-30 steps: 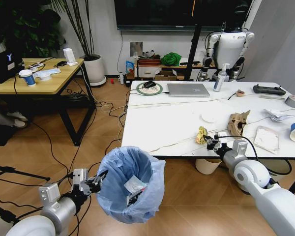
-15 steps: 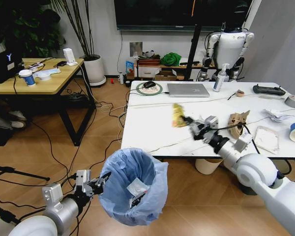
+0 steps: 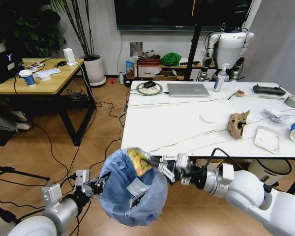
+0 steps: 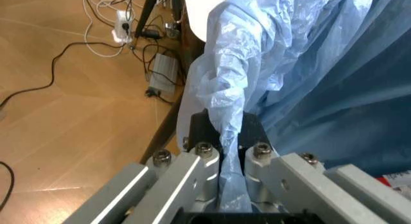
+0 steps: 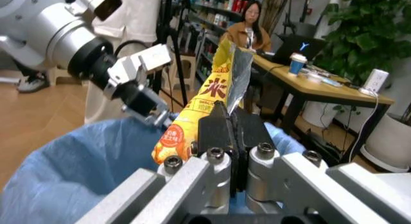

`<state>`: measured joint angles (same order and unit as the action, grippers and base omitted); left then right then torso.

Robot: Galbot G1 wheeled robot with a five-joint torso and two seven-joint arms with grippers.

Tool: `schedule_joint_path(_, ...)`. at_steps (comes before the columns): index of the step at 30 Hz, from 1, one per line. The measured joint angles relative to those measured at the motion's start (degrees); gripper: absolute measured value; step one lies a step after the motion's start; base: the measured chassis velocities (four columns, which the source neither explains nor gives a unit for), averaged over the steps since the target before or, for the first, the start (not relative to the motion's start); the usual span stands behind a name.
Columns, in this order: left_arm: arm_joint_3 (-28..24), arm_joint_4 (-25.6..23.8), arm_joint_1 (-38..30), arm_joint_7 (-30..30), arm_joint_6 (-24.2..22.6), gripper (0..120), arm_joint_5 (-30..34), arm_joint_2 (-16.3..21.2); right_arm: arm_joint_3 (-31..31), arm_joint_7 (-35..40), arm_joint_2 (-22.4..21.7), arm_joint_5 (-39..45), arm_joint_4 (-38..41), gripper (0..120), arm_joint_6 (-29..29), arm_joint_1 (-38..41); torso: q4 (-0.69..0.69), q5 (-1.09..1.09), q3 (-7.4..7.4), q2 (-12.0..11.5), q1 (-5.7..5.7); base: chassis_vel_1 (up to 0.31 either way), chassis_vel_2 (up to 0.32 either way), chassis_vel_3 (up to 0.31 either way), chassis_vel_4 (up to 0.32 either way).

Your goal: Pick up the trash bin and place the trash from the table into it.

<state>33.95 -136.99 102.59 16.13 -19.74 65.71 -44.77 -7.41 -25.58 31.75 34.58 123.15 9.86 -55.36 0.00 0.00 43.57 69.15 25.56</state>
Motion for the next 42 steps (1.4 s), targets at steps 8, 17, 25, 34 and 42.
schedule_joint_path(8,0.0,0.0,0.0,-0.1,0.0,0,-0.6,-0.9,1.0,1.8,-0.9,-1.0,0.0,25,0.4,-1.0,0.0,0.0,0.0,0.0,0.0,0.0,0.0,0.0,0.0)
schedule_joint_path(17,0.4,-0.2,0.5,-0.2,-0.1,0,-1.7,-1.9,9.7,17.2,4.8,1.4,-0.2,57,-5.0,-1.8,0.01,0.0,0.0,0.0,0.0,0.0,0.0,0.0,0.0)
schedule_joint_path(25,0.9,0.0,0.6,-0.4,0.0,0,-2.4,-2.9,24.0,28.3,8.1,7.3,-4.7,86,-8.2,-7.8,0.0,0.0,0.01,0.0,0.0,0.0,0.0,0.0,0.0)
schedule_joint_path(34,0.5,0.6,0.5,-1.3,0.3,0,-4.4,-4.3,41.3,17.4,14.1,11.4,-12.1,100,-4.7,-20.9,-0.01,0.01,0.0,0.0,0.0,0.0,0.0,0.0,0.0)
schedule_joint_path(42,0.0,1.1,1.0,-1.8,0.6,0,-6.1,-5.0,53.2,6.5,23.1,7.5,-13.8,100,-2.1,-31.0,-0.01,0.0,0.0,0.0,0.0,0.0,0.0,0.0,0.0)
